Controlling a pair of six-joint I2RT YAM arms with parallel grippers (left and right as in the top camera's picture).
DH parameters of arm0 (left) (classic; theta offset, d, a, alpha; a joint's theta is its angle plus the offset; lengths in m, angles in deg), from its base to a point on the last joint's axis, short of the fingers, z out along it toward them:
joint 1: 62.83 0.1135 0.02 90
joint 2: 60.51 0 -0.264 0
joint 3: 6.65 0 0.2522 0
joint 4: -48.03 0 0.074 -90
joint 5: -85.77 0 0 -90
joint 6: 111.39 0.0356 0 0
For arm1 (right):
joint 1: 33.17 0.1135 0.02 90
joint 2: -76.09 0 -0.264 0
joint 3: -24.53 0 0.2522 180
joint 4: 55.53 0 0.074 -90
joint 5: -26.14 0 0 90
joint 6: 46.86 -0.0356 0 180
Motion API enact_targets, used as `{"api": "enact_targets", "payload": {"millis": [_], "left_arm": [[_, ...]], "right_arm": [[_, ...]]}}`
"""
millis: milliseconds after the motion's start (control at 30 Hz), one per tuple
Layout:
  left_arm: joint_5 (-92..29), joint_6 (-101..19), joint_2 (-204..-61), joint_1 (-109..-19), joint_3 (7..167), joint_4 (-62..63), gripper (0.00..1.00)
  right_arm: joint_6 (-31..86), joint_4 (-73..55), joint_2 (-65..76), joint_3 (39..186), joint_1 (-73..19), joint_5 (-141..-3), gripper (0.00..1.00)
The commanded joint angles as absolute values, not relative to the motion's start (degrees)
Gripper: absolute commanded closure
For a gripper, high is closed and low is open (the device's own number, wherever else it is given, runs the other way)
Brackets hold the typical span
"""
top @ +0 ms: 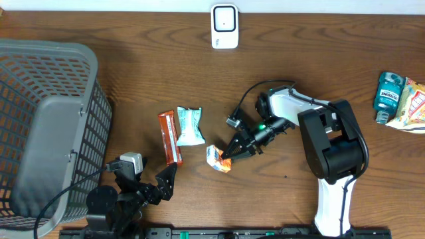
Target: Scan the item barcode
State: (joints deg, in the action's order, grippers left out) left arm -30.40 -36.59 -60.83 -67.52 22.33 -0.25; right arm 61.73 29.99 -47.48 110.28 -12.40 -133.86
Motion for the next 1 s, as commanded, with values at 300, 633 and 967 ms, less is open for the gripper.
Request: {"api": "enact_targets", "payload": {"millis": [300,633,967], "left_arm": [[-30.1,-36.7,-60.7,-67.3,22.5,-0.3,0.02],[-30.1,-36.7,-60.7,-67.3,22.5,-0.3,0.02],[-30.1,-36.7,-60.7,-67.3,22.5,-0.3,0.02]], "right_arm": [[39.1,36.5,-45.9,131.6,-12.1,-108.9,0.98],[40.9,46.8,-34.0,138.9,-12.1,-102.6,0.99],[41.0,47.9,-15.2,138.9,-10.8,-92.2,0.99]]}}
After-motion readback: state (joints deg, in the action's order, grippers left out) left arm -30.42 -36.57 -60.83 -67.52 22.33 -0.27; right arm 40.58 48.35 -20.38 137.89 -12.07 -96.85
